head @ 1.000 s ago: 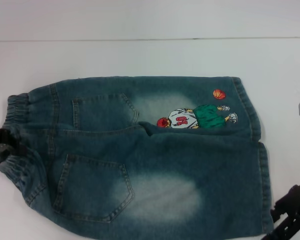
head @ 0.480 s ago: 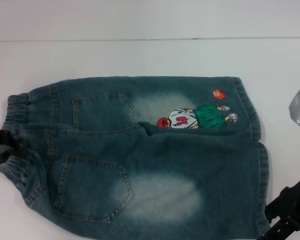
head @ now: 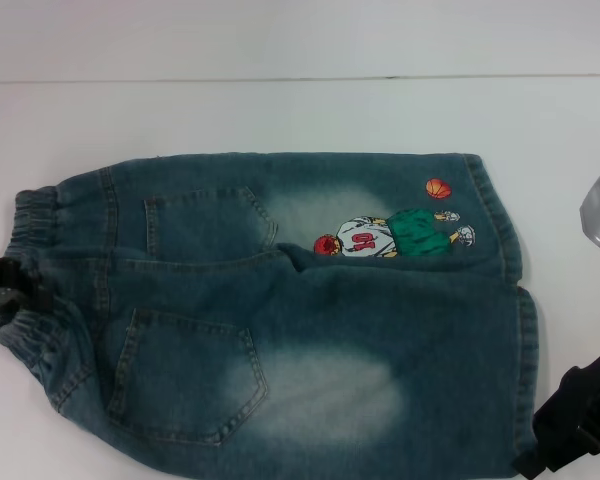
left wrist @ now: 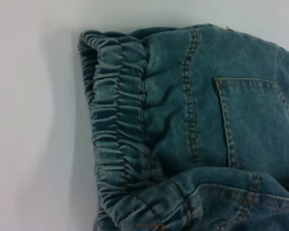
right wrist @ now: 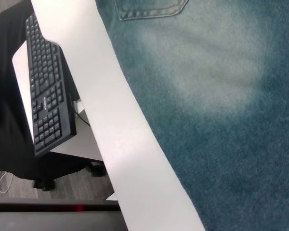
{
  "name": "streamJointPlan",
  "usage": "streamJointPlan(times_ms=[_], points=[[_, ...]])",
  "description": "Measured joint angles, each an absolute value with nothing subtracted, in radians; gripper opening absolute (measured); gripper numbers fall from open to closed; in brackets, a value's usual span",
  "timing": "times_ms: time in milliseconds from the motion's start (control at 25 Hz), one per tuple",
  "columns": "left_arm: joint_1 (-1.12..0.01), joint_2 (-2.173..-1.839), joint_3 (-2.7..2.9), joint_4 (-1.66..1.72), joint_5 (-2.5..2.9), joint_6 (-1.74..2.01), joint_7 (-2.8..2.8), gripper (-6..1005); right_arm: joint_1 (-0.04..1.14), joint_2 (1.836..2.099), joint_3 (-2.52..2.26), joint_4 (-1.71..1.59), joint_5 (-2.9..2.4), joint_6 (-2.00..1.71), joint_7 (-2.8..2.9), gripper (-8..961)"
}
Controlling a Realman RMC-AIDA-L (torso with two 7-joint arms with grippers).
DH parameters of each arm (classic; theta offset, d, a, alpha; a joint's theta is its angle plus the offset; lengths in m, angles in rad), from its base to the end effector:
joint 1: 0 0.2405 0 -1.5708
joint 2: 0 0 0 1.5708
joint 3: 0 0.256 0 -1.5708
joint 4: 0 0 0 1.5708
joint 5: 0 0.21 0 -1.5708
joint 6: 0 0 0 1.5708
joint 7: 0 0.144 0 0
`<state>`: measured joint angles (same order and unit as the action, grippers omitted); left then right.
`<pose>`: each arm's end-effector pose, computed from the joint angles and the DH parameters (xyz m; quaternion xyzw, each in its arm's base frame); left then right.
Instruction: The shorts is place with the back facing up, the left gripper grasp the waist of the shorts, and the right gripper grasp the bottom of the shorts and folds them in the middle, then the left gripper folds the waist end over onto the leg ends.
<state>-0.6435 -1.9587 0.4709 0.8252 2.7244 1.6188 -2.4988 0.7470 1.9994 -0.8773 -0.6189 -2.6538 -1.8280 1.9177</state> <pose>-0.3238 0.3418 0.0800 -0.7223 -0.6738 -0.0049 0.1555 0.2689 0.3063 0.0003 0.9143 -0.3575 0.1408 0.1285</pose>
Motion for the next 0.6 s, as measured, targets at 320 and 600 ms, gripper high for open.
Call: streamJointPlan(times_ms=[320,600], points=[[-0.647,-1.957,0.471,0.825,2.724,1.618,-2.499,31,0.747,2.0,-0.874,-0.62,-2.653,-1.819,1.918,95],[-0.651,-1.955,0.442,0.833,2.72,1.613,-2.499,31,0.746,1.994,-0.8,-0.62,-2.642,-1.811,1.909,37]])
